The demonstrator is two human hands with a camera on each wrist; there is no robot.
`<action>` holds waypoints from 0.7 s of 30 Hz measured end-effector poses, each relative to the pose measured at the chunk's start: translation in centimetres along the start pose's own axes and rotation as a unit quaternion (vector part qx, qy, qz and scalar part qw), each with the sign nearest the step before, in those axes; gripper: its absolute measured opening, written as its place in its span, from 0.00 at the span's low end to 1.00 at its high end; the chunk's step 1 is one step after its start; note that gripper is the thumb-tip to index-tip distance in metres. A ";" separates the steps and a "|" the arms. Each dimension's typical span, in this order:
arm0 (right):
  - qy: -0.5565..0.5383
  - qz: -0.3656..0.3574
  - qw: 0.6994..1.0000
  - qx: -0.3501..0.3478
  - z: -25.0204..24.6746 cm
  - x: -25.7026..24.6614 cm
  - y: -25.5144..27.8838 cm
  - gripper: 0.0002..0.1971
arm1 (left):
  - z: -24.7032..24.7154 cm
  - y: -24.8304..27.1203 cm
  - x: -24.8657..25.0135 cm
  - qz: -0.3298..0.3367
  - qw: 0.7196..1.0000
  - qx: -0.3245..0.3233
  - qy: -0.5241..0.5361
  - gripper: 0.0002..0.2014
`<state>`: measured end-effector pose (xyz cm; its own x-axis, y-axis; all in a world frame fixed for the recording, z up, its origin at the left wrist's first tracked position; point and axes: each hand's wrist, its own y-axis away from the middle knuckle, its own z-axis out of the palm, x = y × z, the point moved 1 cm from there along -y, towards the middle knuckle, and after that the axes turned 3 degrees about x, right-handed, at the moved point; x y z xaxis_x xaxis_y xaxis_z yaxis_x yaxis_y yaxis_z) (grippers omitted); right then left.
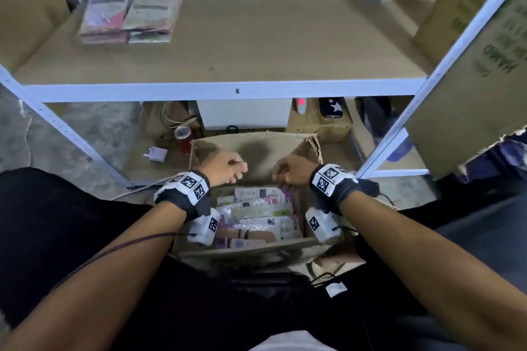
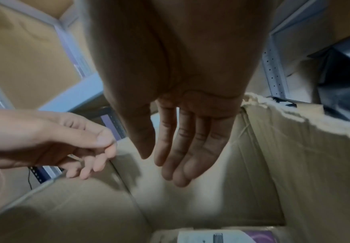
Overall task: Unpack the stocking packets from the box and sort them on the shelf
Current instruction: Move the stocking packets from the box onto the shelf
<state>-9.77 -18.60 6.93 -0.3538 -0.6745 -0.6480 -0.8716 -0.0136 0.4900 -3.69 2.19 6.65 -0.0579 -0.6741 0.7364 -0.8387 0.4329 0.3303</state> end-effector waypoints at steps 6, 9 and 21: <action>0.077 0.029 0.995 -0.055 2.7 2.2 -3.6 0.08 | 3.2 -2.9 -3.1 -0.064 0.991 -0.085 -0.085 0.07; 0.099 0.040 0.991 -0.085 3.6 2.8 -5.6 0.07 | 4.3 -4.0 -4.5 -0.103 0.985 -0.102 -0.090 0.06; 0.242 0.053 0.957 -0.152 10.3 7.1 -11.5 0.14 | 6.9 -5.7 -8.2 -0.178 0.968 -0.121 -0.126 0.14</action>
<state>-5.73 -15.64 -9.37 -0.1725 -0.9461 -0.2742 -0.6749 -0.0892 0.7325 -2.16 1.13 -5.36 0.0560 -0.9183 0.3920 -0.6802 0.2523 0.6882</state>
